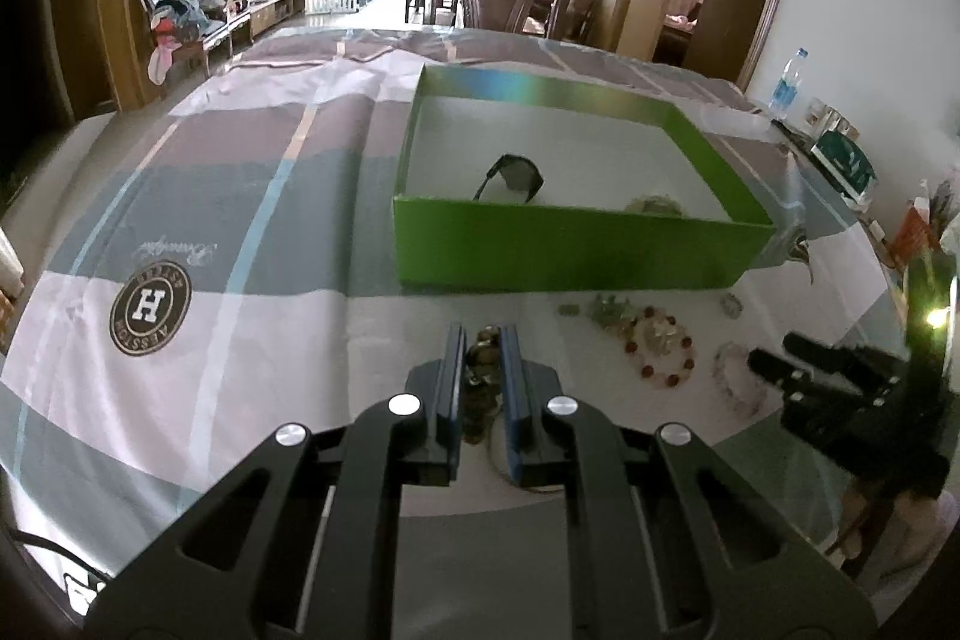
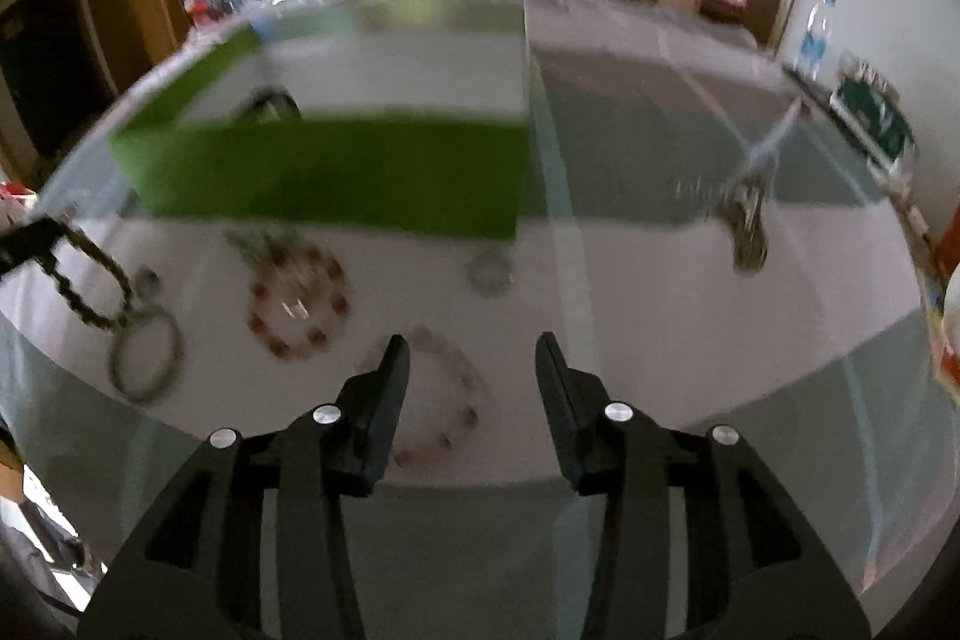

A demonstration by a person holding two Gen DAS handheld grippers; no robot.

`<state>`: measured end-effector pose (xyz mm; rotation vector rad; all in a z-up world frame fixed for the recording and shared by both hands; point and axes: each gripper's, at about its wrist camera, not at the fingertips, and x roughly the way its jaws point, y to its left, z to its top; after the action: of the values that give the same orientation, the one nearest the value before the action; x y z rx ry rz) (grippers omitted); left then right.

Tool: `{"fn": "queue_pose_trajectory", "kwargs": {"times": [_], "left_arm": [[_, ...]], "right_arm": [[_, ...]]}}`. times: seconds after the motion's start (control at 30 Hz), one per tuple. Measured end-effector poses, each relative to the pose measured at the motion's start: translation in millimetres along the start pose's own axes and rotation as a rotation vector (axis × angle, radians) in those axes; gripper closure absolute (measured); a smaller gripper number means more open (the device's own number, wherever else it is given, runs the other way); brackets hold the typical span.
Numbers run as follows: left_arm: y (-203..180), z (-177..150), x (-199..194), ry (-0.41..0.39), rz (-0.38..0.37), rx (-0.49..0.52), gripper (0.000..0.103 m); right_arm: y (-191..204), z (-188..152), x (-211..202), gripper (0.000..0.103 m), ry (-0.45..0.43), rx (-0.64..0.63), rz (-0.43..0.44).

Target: Organize jewelry

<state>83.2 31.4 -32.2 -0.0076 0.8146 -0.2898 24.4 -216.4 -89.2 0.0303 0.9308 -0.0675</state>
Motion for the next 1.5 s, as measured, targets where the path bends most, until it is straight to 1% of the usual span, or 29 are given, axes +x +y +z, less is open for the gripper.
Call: {"fn": "queue_pose_trajectory", "kwargs": {"times": [0.03,0.07,0.1,0.13,0.17,0.3,0.47,0.6,0.7,0.8,0.93,1.07,1.13,1.27,1.3,1.33,1.37,1.4,1.43,1.47,1.5], "left_arm": [[0,-1,2,0.003,0.0,0.0,0.092],[0,-1,2,0.005,0.0,0.0,0.092],[-1,-2,3,0.006,0.0,0.001,0.092],[-2,-2,4,0.006,-0.001,0.002,0.092],[-3,-2,4,0.007,-0.002,0.003,0.092],[-5,0,5,0.006,-0.002,0.009,0.092],[-11,12,-3,-0.021,-0.001,0.028,0.092],[-16,21,-11,-0.048,-0.005,0.045,0.092],[-19,31,-15,-0.06,-0.016,0.057,0.092],[-22,48,-14,-0.069,-0.027,0.065,0.092],[-30,81,-11,-0.101,-0.033,0.089,0.092],[-36,111,6,-0.107,-0.021,0.1,0.091],[-35,120,19,-0.098,-0.009,0.088,0.091],[-34,124,44,-0.073,-0.009,0.073,0.091],[-35,124,47,-0.075,-0.006,0.07,0.089],[-35,123,51,-0.084,0.003,0.065,0.075],[-36,121,53,-0.084,0.013,0.064,0.067],[-37,118,53,-0.083,0.018,0.068,0.058],[-38,115,52,-0.084,0.021,0.078,0.058],[-40,110,51,-0.081,0.025,0.093,0.057],[-42,105,48,-0.073,0.029,0.107,0.057]], "right_arm": [[0,-2,3,0.06,0.013,-0.002,0.006],[1,-4,4,0.064,0.006,-0.007,0.011],[3,-5,4,0.076,0.006,-0.013,0.018],[5,-6,3,0.085,0.01,-0.02,0.035],[7,-5,2,0.093,0.012,-0.023,0.033],[12,-5,-6,0.095,-0.015,-0.037,0.036],[21,12,-40,0.095,-0.111,-0.068,0.044],[26,29,-71,0.095,-0.207,-0.092,0.046],[26,44,-82,0.095,-0.251,-0.106,0.047],[29,63,-92,0.095,-0.298,-0.121,0.025],[33,93,-96,0.095,-0.354,-0.134,0.014],[34,118,-83,0.095,-0.364,-0.125,0.013],[36,128,-66,0.095,-0.337,-0.121,0.034],[42,136,-31,0.095,-0.271,-0.118,0.055],[44,137,-26,0.095,-0.261,-0.117,0.051],[45,136,-21,0.095,-0.247,-0.114,0.041],[44,135,-19,0.093,-0.234,-0.107,0.029],[42,131,-18,0.086,-0.225,-0.099,0.03],[39,127,-21,0.08,-0.224,-0.092,0.042],[34,121,-26,0.069,-0.23,-0.084,0.045],[32,116,-30,0.066,-0.237,-0.079,0.041]]}}
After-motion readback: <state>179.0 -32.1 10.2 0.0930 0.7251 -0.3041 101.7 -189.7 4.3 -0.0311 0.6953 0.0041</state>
